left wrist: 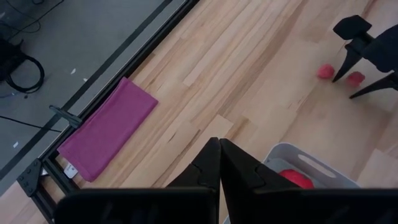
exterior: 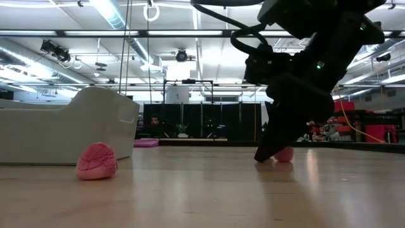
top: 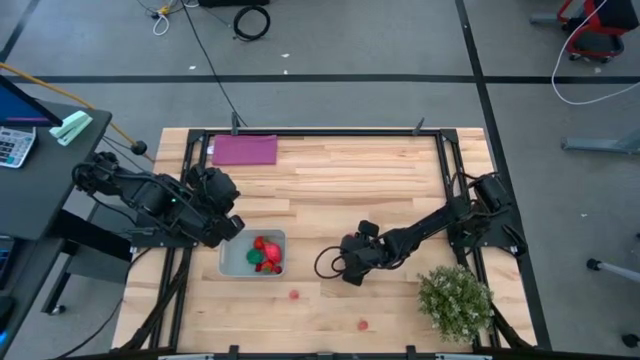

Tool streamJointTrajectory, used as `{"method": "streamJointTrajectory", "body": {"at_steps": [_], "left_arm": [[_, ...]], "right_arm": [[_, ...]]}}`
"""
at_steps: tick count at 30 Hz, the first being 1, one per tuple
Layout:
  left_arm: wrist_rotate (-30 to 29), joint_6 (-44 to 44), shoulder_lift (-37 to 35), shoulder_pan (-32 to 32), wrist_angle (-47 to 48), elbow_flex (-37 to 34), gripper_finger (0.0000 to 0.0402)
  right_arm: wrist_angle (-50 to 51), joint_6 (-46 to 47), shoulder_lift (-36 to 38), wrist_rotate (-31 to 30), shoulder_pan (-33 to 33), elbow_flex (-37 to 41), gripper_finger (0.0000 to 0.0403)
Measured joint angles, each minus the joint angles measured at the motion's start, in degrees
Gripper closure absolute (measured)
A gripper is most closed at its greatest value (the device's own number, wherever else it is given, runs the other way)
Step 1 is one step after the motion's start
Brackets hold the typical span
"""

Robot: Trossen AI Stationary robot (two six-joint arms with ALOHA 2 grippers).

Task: Pick and placing Produce into tupperware
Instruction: Put the lychee into the gray container

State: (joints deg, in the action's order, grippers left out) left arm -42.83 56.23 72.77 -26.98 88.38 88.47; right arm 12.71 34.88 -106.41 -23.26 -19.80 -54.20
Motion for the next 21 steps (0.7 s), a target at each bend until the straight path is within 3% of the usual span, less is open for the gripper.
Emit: {"method": "streamJointTrajectory", "body": {"at_steps": [10, 21], "left_arm": [[0.0, 0.0, 0.0, 0.0, 0.0, 0.0, 0.0379], [0.0, 0.1, 0.0, 0.0, 0.0, 0.0, 0.0389]], "right_arm": [[-0.8, 1.1, 0.0, -0.6, -1.4, 0.2, 0.0217], [2.7, 5.5, 0.1, -1.7, -3.8, 0.2, 0.0216]]}}
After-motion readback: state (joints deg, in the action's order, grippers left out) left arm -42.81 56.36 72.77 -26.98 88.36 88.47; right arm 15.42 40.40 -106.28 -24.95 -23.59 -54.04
